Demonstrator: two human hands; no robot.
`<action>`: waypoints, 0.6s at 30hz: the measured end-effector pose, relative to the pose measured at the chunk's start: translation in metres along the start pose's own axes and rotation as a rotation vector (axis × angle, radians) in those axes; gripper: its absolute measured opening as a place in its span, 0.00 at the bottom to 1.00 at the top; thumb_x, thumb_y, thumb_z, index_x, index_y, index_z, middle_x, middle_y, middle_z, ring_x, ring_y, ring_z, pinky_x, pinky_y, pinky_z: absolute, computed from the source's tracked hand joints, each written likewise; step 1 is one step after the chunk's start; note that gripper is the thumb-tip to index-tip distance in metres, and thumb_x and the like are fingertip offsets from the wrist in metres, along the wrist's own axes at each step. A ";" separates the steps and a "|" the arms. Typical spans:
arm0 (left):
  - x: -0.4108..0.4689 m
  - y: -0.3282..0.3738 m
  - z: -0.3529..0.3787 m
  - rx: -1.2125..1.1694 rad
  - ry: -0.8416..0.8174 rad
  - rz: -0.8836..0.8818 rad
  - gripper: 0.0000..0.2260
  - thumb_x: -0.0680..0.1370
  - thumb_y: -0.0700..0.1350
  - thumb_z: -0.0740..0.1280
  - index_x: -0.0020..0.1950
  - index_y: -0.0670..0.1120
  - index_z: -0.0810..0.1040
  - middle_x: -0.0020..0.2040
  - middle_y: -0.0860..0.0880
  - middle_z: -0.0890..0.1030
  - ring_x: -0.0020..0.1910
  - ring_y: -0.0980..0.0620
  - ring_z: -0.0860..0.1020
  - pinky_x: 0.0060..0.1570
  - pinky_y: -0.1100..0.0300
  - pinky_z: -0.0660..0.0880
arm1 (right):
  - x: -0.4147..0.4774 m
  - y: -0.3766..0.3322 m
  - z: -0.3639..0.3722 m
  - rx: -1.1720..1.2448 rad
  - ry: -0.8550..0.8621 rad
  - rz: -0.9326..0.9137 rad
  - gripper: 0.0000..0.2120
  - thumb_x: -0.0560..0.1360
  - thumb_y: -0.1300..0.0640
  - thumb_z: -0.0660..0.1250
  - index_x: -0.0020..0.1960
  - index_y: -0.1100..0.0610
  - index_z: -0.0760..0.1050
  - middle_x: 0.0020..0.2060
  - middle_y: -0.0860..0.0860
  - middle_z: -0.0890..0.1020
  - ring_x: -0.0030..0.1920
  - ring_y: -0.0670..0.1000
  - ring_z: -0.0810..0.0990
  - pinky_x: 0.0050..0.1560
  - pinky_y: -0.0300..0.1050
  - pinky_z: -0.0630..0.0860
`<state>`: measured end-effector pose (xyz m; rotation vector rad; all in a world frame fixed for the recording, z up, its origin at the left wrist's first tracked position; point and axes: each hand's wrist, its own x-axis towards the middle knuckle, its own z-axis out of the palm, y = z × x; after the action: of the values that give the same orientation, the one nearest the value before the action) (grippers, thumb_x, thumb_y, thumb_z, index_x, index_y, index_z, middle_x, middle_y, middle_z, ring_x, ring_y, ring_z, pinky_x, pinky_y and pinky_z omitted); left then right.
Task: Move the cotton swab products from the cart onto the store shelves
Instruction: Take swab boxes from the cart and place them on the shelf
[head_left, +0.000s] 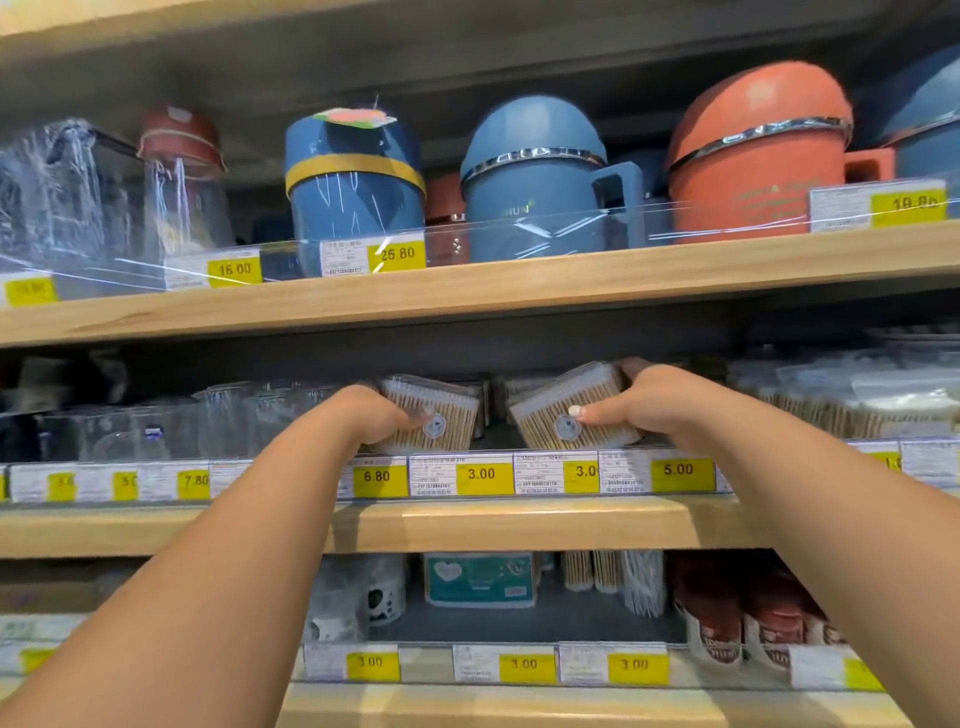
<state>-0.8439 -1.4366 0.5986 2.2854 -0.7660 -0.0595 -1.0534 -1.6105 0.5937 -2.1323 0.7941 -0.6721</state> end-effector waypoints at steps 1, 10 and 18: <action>0.001 0.005 0.001 0.074 -0.015 -0.013 0.40 0.74 0.61 0.68 0.75 0.37 0.60 0.74 0.39 0.65 0.71 0.38 0.66 0.66 0.47 0.66 | 0.000 0.000 0.001 -0.030 0.005 0.019 0.37 0.58 0.44 0.79 0.62 0.55 0.72 0.52 0.52 0.82 0.52 0.55 0.81 0.59 0.55 0.76; 0.006 0.007 0.015 0.393 0.086 -0.136 0.37 0.77 0.61 0.63 0.77 0.40 0.56 0.75 0.40 0.63 0.71 0.38 0.66 0.66 0.47 0.67 | -0.022 -0.011 0.009 -0.564 0.129 0.076 0.36 0.67 0.38 0.72 0.64 0.63 0.69 0.50 0.56 0.78 0.48 0.54 0.77 0.45 0.45 0.75; -0.031 0.001 0.036 0.457 0.251 0.423 0.17 0.81 0.54 0.54 0.62 0.49 0.76 0.60 0.43 0.78 0.57 0.42 0.75 0.56 0.51 0.72 | -0.047 0.007 0.036 -0.686 0.545 -0.427 0.18 0.76 0.45 0.62 0.64 0.48 0.70 0.60 0.50 0.67 0.61 0.55 0.66 0.61 0.51 0.64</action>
<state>-0.8794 -1.4426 0.5670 2.4220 -1.2015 0.6443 -1.0632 -1.5637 0.5569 -2.8276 0.9528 -1.4058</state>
